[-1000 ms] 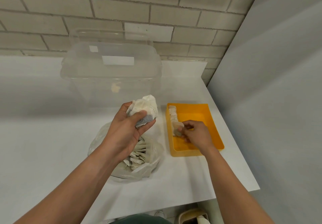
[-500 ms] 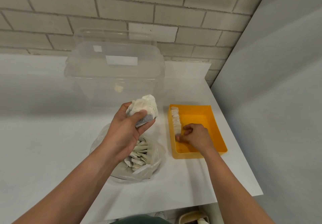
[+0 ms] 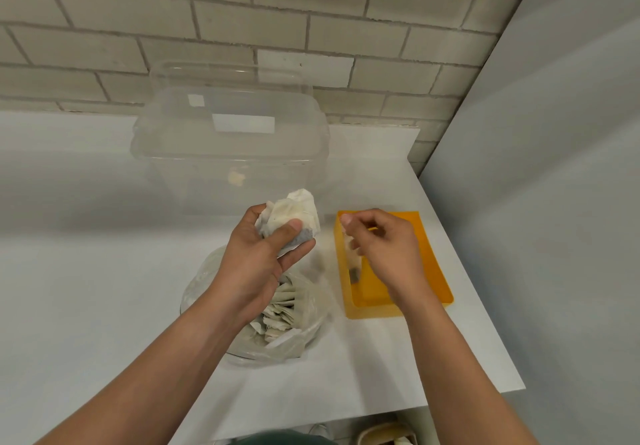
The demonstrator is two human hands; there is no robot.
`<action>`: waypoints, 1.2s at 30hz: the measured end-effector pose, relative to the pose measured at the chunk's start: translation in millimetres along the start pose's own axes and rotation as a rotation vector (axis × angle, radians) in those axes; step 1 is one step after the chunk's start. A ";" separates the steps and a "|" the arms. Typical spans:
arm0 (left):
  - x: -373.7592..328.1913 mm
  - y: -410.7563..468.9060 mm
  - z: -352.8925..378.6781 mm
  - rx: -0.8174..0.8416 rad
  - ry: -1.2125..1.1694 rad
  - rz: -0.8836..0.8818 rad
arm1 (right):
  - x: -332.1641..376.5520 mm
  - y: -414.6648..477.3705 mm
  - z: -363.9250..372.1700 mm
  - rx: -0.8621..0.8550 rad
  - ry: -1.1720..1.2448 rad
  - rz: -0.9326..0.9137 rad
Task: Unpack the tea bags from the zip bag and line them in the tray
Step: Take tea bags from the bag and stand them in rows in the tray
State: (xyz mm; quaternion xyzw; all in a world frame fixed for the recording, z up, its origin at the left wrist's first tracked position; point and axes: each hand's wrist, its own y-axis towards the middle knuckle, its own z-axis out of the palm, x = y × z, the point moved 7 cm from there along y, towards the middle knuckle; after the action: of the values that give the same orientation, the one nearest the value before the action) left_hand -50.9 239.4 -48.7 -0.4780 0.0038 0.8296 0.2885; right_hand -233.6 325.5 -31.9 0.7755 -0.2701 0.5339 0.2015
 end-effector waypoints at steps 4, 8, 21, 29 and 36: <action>1.0 -0.5 6.3 0.041 -0.032 0.017 | 26.6 -16.0 29.0 0.179 0.086 0.000; -0.2 -1.7 6.0 0.029 -0.063 0.021 | 22.7 -17.8 35.2 0.127 0.114 0.026; 9.9 -8.0 2.1 0.066 -0.008 -0.154 | 53.4 -6.4 19.3 0.096 -0.024 -0.198; -0.7 -6.5 7.2 0.098 -0.034 -0.071 | 56.0 -10.5 19.9 0.148 -0.036 -0.199; -5.4 -7.5 13.7 0.133 0.010 -0.033 | 54.5 -12.0 21.3 0.226 -0.121 -0.209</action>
State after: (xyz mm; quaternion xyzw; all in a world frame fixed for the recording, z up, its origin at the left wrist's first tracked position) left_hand -56.1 246.9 -34.9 -0.4618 0.0523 0.8203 0.3332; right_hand -195.2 310.9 11.5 0.8478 -0.1380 0.4894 0.1507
